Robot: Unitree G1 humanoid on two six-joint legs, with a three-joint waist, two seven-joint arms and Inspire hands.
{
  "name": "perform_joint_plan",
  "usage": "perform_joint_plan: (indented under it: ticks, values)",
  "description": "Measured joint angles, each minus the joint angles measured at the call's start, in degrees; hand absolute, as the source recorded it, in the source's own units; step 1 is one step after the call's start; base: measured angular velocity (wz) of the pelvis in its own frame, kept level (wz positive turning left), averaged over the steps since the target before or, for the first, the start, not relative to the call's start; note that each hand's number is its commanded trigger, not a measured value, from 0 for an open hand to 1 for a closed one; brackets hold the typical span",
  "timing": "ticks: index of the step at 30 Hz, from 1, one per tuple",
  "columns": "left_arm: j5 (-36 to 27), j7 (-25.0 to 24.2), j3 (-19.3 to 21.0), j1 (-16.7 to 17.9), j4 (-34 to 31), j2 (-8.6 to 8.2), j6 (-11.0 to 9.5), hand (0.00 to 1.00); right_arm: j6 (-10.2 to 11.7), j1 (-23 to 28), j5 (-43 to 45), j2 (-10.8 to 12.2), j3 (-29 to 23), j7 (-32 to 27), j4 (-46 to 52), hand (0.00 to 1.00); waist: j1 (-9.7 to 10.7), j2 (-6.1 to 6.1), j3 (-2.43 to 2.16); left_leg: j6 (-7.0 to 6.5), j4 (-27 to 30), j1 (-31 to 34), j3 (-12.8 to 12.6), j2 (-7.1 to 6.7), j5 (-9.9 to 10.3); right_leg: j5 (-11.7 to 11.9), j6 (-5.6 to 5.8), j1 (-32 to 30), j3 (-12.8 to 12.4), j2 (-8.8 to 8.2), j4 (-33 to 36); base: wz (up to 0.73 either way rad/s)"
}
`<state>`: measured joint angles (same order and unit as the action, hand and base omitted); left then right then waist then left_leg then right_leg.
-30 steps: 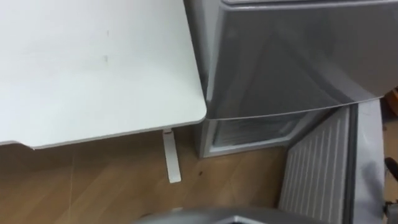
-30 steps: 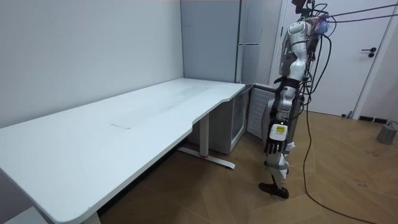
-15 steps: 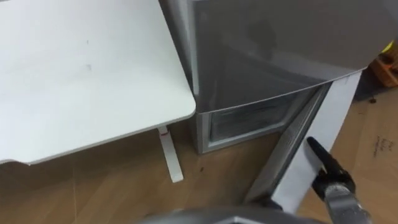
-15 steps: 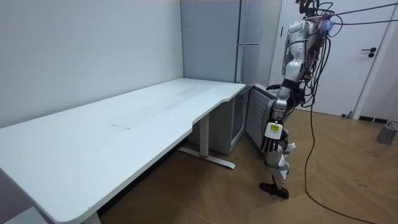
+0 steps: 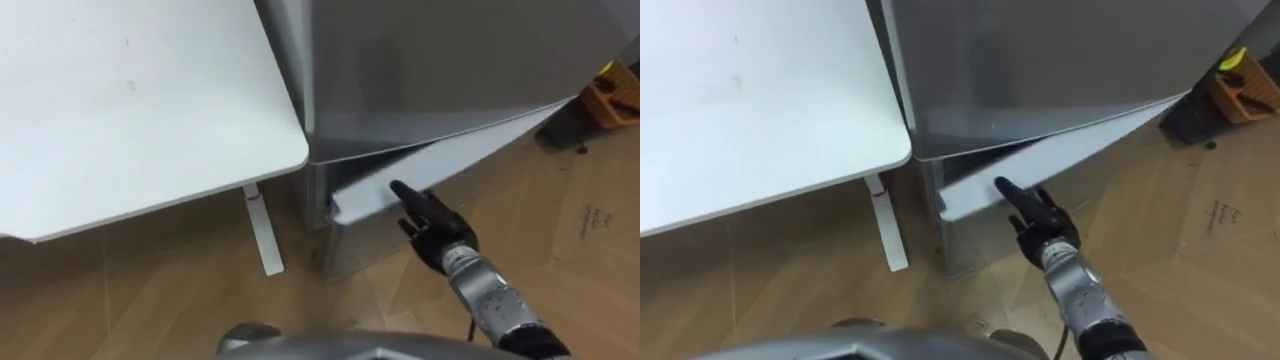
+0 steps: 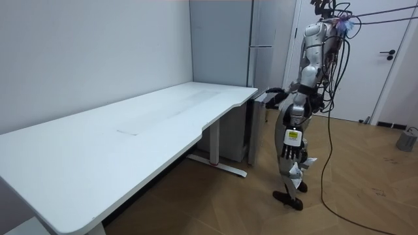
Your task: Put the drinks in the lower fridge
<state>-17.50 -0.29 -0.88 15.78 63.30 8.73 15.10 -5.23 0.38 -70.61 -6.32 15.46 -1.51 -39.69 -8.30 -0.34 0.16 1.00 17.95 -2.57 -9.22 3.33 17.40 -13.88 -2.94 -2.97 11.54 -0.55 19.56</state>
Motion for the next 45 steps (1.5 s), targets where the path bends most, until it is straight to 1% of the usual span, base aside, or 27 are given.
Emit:
perform_joint_plan:
  ticks: [1, 3, 6, 8, 10, 12, 14, 17, 18, 20, 21, 22, 23, 24, 25, 26, 27, 29, 30, 31, 32, 33, 34, 36, 37, 41, 45]
  values:
    - [-0.43, 0.13, -0.06, 0.16, -0.44, -0.39, 0.13, 0.0, -1.0, -0.88, -0.56, 0.15, 1.23, 0.59, 0.0, 0.0, -0.26, 0.13, 0.01, -0.11, -0.41, -0.05, 0.18, -0.21, -0.21, -0.05, 0.09, 0.05, 0.3, -0.24, -0.01, 0.18]
    - [-0.81, 0.08, -0.07, 0.16, -0.52, -0.62, 0.58, 0.0, -2.11, -2.15, -1.07, 0.52, 2.06, 1.34, 0.0, 0.0, -0.52, 0.31, 0.13, -0.19, -0.5, 0.25, 0.26, -0.32, -0.29, -0.05, 0.17, -0.16, 0.65, -0.45, -0.03, 0.12]
    - [-0.92, 0.35, -0.11, 0.25, -0.77, -0.61, 1.21, 0.0, -2.48, -3.07, -1.06, 0.57, 3.49, 2.47, -0.08, 0.0, -1.23, 0.04, 0.06, -0.27, -0.46, 1.02, 1.2, -0.6, -0.52, -0.09, 0.25, -0.58, 1.15, -0.66, -0.15, 0.11]
    - [-0.94, 1.05, -0.12, 0.43, -1.17, -0.91, 1.42, 0.0, -3.29, -3.27, -1.04, 0.44, 3.46, 3.08, -0.32, 0.0, -1.47, -0.16, 0.04, -0.38, -0.59, 1.31, 1.6, -0.76, -0.69, 0.0, 0.36, -0.83, 1.2, -0.7, -0.28, 0.08]
    - [-0.87, 1.3, -0.04, 0.79, -1.62, -1.28, 2.27, 0.0, -4.43, -3.41, -0.54, 0.48, 3.44, 3.59, -0.42, 0.0, -1.57, -0.34, -0.08, -0.46, -0.83, 1.32, 1.89, -0.81, -0.82, 0.32, 0.47, -0.57, 1.38, -0.65, -0.94, 0.0]
    - [-0.85, 1.36, 0.03, 1.11, -1.92, -1.28, 2.8, 0.0, -5.43, -3.41, -0.24, 0.5, 3.46, 3.74, -0.58, 0.0, -1.57, -0.33, -0.02, -0.47, -0.92, 0.96, 1.98, -0.89, -0.83, 0.34, 0.53, -0.11, 1.45, -0.68, -1.14, 0.0]
    - [-0.87, 1.37, 0.1, 1.53, -2.8, -1.21, 3.24, 0.0, -6.11, -3.48, 0.32, 0.47, 3.45, 4.05, -0.63, 0.0, -1.55, -0.56, -0.08, -0.47, -0.95, 0.92, 2.15, -0.93, -0.83, 0.36, 0.57, 0.03, 1.61, -0.76, -1.3, 0.02]
    - [-0.95, 1.33, 0.16, 1.66, -3.76, -1.13, 3.4, 0.0, -6.89, -3.51, 1.58, 0.33, 3.38, 4.18, -1.0, 0.0, -1.34, -0.78, -0.03, -0.55, -1.16, 0.83, 3.19, -1.06, -0.87, 0.48, 0.66, 0.67, 2.85, -0.94, -1.88, 0.14]
    - [-0.93, 1.23, 0.22, 1.65, -3.76, -1.12, 3.4, 0.0, -7.35, -3.55, 2.28, 0.19, 3.37, 4.29, -1.44, 0.0, -1.23, -0.86, 0.0, -0.55, -1.15, 0.51, 3.24, -1.11, -0.87, 0.47, 0.68, 1.05, 2.86, -0.99, -1.91, 0.11]
    - [-0.98, 0.99, 0.22, 1.63, -3.73, -1.08, 3.43, 0.0, -7.45, -3.63, 5.8, 0.06, 3.32, 4.8, -2.23, 0.0, -1.07, -1.06, 0.07, -0.55, -1.08, 0.14, 3.62, -1.22, -0.87, 0.35, 0.82, 2.03, 2.91, -1.05, -1.85, 0.11]
    - [-0.97, 0.63, 0.23, 1.65, -3.57, -1.07, 3.42, 0.0, -7.45, -3.84, 8.86, -0.01, 2.98, 5.66, -3.5, 0.0, -0.6, -1.3, 0.15, -0.56, -0.84, 0.19, 4.22, -1.58, -0.86, -0.02, 1.02, 2.29, 3.12, -1.33, -1.53, 0.26]
    - [-0.97, 0.42, 0.22, 1.67, -3.49, -1.08, 3.43, 0.0, -7.43, -4.05, 11.34, -0.02, 2.14, 6.39, -5.75, 0.0, 0.03, -1.66, 0.23, -0.58, -0.13, 0.4, 4.63, -2.07, -0.85, -0.91, 1.34, 2.16, 3.28, -1.96, -0.33, 0.28]
    - [-0.98, 0.18, 0.37, 1.7, -3.42, -1.08, 3.44, 0.0, -7.43, -4.04, 12.58, -0.06, 1.53, 6.71, -7.09, 0.0, 0.3, -1.8, 0.22, -0.64, 0.27, 0.43, 4.61, -2.31, -0.8, -1.25, 1.46, 2.05, 3.53, -2.37, 0.48, 0.26]
    - [-0.89, -0.34, 0.81, 1.7, -3.24, -1.04, 3.38, 0.0, -7.47, -3.99, 15.06, -0.57, 0.66, 7.29, -9.84, 0.0, 0.4, -2.05, 0.25, -1.09, 1.05, 0.63, 4.57, -2.93, -0.52, -2.25, 1.77, 1.79, 3.71, -3.34, 2.38, 0.23]
    - [-0.98, -0.49, 0.83, 1.64, -2.49, -1.06, 3.11, 0.0, -7.46, -4.01, 17.77, -1.65, 0.25, 8.0, -13.13, 0.0, 0.65, -1.95, 0.2, -1.78, 1.64, 0.63, 4.37, -3.36, -0.08, -2.88, 2.08, 1.66, 4.35, -4.27, 4.08, 0.24]
    - [-0.98, -0.55, 0.81, 1.54, -2.14, -1.0, 3.01, 0.0, -7.48, -4.0, 19.54, -2.08, -0.4, 8.12, -14.86, 0.0, 0.95, -2.05, 0.11, -2.12, 1.77, 0.56, 4.44, -3.6, 0.13, -3.17, 2.31, 1.7, 4.53, -4.65, 4.76, 0.38]
    - [-1.0, -0.73, 0.82, 1.54, -1.37, -0.85, 2.53, 0.0, -7.46, -3.97, 22.87, -3.03, -1.63, 8.14, -18.58, 0.0, 1.89, -1.85, 0.24, -2.52, 1.65, 0.48, 4.92, -4.01, 0.4, -3.47, 2.73, 2.17, 5.16, -5.29, 5.67, 0.41]
    - [-1.07, -0.64, 0.81, 1.3, -0.46, -0.12, 1.97, 0.0, -7.48, -3.39, 28.18, -5.33, -3.35, 8.05, -24.05, 0.0, 3.19, -1.24, 0.47, -3.3, 2.37, 0.58, 6.94, -4.41, 0.9, -3.24, 3.63, 3.12, 5.84, -5.59, 5.67, 0.46]
    - [-1.06, -0.58, 0.83, 0.94, -0.31, 0.25, 2.01, 0.0, -7.49, -3.4, 29.44, -5.7, -3.51, 8.07, -25.35, 0.0, 3.82, -1.21, 0.39, -3.47, 2.92, 1.0, 7.88, -4.59, 1.0, -3.15, 3.77, 3.69, 5.84, -5.45, 4.91, 0.59]
    - [-1.03, -0.44, 1.16, 0.67, -0.38, 1.13, 1.97, 0.0, -7.48, -3.06, 33.27, -6.13, -4.79, 8.16, -27.45, 0.0, 5.35, -0.83, 0.17, -3.64, 3.61, 1.41, 9.53, -4.91, 1.05, -2.82, 4.11, 4.66, 5.77, -5.21, 3.82, 0.56]
    - [-1.02, -0.39, 1.57, 0.43, -0.35, 1.52, 1.88, 0.0, -7.47, -2.69, 35.31, -6.26, -5.69, 8.31, -28.33, 0.0, 5.82, -0.94, 0.2, -3.79, 3.64, 1.42, 10.04, -5.07, 0.97, -2.73, 4.25, 5.19, 5.65, -5.1, 3.19, 0.62]
    - [-1.11, -0.15, 2.01, 0.25, -0.15, 2.07, 1.35, 0.0, -7.43, -1.78, 38.63, -6.75, -6.65, 8.75, -29.76, 0.0, 6.47, -0.87, 0.16, -4.06, 3.64, 1.36, 10.79, -5.24, 0.76, -2.23, 4.43, 6.17, 4.88, -4.67, 1.92, 0.41]
    - [-1.12, 0.02, 2.53, 0.07, -0.12, 2.27, 0.75, 0.0, -7.36, -0.66, 41.38, -7.25, -6.74, 9.04, -30.43, 0.0, 6.37, -0.87, 0.18, -4.23, 3.63, 1.26, 11.2, -5.28, 0.6, -1.7, 4.55, 6.95, 3.87, -4.09, 0.57, 0.32]
    - [-1.18, 0.12, 2.96, -0.04, -0.15, 2.41, 0.27, 0.0, -7.36, 0.82, 45.4, -7.34, -6.7, 9.24, -30.92, 0.0, 6.42, -0.68, 0.07, -4.33, 3.64, 1.26, 11.7, -5.28, 0.53, -1.14, 4.61, 7.73, 3.44, -3.61, -0.78, 0.14]
    - [-1.59, 0.16, 3.02, -0.1, -0.17, 2.42, 0.01, 0.0, -7.36, 1.32, 46.34, -7.28, -6.75, 9.54, -31.43, 0.0, 6.43, -0.8, 0.12, -4.33, 3.63, 1.27, 11.89, -5.29, 0.53, -0.93, 4.63, 7.88, 3.01, -3.42, -1.21, 0.06]
    - [-2.17, 0.17, 3.03, -0.35, -0.26, 2.2, 0.0, 0.0, -7.2, 1.33, 48.72, -7.07, -7.9, 9.94, -31.58, 0.0, 6.43, -0.89, 0.13, -4.27, 3.56, 1.28, 12.95, -5.27, 0.5, -0.4, 4.51, 8.96, 3.07, -2.8, -3.13, 0.13]
    - [-2.13, 0.75, 3.05, -0.03, 0.38, 2.09, -0.06, 0.0, -7.24, 1.37, 51.12, -6.71, -8.02, 10.23, -31.62, 0.0, 6.33, -1.66, 0.07, -3.87, 2.73, 0.89, 14.46, -5.32, 0.24, -0.29, 4.34, 10.43, 3.09, -2.23, -5.05, 0.21]
